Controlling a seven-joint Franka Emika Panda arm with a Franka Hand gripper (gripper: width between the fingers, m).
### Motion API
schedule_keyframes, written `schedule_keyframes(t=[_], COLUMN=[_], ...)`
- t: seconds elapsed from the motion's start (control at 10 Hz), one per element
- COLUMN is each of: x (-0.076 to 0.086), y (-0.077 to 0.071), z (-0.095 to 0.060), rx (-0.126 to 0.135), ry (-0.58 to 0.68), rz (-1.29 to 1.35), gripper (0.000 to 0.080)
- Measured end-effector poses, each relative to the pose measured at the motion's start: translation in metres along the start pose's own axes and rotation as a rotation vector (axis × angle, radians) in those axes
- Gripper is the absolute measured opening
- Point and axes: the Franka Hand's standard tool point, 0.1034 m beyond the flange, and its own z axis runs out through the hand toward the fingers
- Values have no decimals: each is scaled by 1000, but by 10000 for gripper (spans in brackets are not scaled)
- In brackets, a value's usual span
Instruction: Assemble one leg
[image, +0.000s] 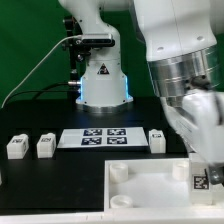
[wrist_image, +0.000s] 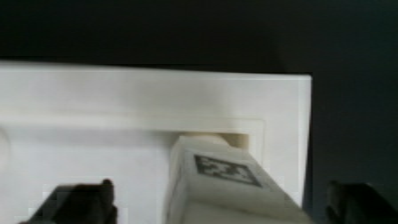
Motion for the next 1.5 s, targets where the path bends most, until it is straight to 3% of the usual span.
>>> schedule_keyframes(t=[0.2, 0.6, 0.7, 0.8, 0.9, 1.0, 1.2, 1.5], x=[5, 7, 4, 0, 3, 4, 3, 2], y=[2, 3, 3, -1, 0, 1, 1, 0], z=[2, 1, -1, -2, -1, -1, -1, -1], rx=[-19, -34, -93, -115, -112, -112, -109, -98], ry=[20, 21, 29, 41, 39, 42, 44, 55], rz=[-373, -743, -997, -1141, -1140, -1104, -1048, -767], gripper=[644, 648, 648, 648, 588, 588, 290, 291])
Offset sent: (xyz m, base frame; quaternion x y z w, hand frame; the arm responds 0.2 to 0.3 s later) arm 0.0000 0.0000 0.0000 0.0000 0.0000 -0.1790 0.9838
